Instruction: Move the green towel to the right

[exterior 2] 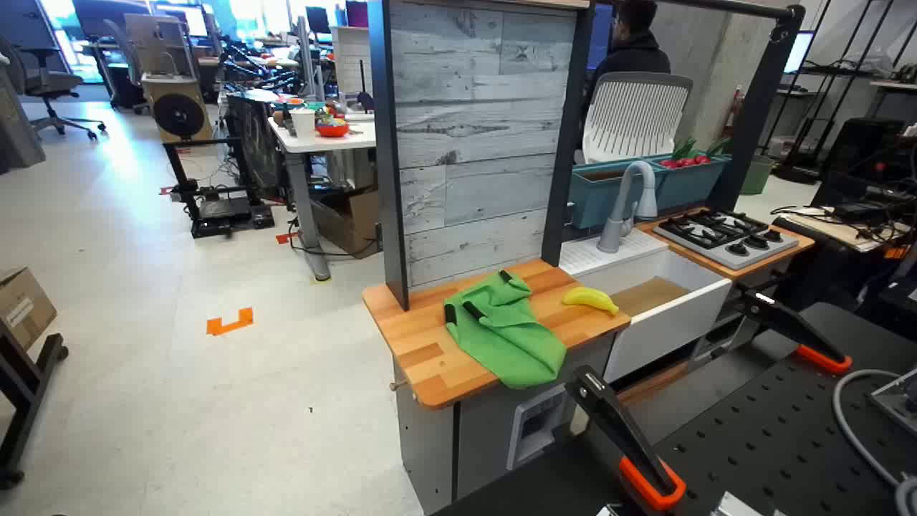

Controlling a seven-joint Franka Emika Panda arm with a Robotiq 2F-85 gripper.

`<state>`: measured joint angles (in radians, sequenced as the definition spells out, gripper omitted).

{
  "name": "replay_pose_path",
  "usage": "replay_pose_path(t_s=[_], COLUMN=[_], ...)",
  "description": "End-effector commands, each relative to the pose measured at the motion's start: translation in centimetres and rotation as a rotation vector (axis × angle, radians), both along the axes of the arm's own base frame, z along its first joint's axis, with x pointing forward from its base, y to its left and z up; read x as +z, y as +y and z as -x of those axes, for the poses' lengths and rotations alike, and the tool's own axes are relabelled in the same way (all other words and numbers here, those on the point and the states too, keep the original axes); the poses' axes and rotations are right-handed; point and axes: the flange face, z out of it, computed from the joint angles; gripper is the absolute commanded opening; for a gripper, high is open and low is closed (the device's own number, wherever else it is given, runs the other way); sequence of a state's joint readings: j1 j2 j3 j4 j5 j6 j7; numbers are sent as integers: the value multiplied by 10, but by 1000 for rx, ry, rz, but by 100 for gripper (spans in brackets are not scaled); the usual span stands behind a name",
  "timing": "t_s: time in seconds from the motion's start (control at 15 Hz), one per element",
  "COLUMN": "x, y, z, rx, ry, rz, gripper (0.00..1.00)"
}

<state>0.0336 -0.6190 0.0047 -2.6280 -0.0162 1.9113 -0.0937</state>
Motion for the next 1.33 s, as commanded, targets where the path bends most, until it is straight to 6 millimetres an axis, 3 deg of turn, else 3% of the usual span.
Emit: replay_pose_path(t_s=[0.0, 0.6, 0.73, 1.0, 1.27], x=[0, 0, -2, -27, -73], y=[0, 0, 2, 13, 21], z=[0, 0, -8, -33, -62], rx=[0, 0, -5, -24, -22], ry=[1, 1, 6, -25, -42], rz=[0, 0, -18, -52, -51], gripper=[100, 100, 100, 100, 100])
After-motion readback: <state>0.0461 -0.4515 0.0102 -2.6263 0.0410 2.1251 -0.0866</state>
